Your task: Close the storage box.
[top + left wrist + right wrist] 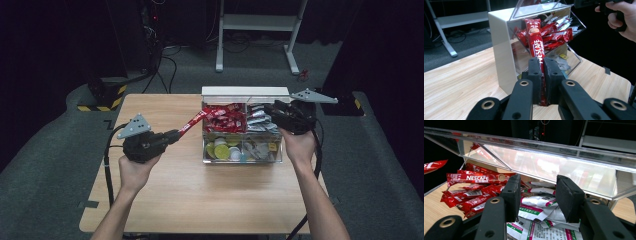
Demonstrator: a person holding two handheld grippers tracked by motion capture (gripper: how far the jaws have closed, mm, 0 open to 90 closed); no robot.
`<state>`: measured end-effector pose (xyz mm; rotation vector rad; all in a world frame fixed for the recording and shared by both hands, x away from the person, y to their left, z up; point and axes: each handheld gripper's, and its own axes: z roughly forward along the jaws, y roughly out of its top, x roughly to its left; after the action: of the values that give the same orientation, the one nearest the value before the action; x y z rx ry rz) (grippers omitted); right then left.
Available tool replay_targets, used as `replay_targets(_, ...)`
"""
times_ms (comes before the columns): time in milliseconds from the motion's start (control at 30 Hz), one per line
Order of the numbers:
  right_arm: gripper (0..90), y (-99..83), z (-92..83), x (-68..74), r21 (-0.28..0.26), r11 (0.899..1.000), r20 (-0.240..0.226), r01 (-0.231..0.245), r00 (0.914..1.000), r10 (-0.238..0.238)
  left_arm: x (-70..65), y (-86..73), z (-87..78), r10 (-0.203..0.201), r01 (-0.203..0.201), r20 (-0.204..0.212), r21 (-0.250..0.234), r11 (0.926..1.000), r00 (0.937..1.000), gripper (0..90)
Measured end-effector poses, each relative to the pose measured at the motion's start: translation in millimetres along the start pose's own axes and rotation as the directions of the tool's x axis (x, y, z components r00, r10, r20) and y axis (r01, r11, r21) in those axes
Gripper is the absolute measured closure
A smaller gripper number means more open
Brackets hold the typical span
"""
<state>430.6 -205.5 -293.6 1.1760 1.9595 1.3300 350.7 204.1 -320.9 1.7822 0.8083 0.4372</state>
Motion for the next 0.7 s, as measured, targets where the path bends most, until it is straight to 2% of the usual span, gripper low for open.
replay_targets(333, 55.2, 0.3, 0.0, 1.0, 0.006, 1.0, 0.007, 0.008, 0.9999, -0.008, 7.1, -8.5, -7.3, -0.031, 0.031, -0.003, -0.011, 0.9994, 0.9995, 84.9)
replay_targets(700, 55.3, -0.5, 0.0, 0.6, -0.002, 1.0, 0.003, -0.001, 1.0, 0.001, 15.1, -17.5, -16.0, -0.06, 0.06, -0.029, -0.021, 0.998, 0.9978, 84.9)
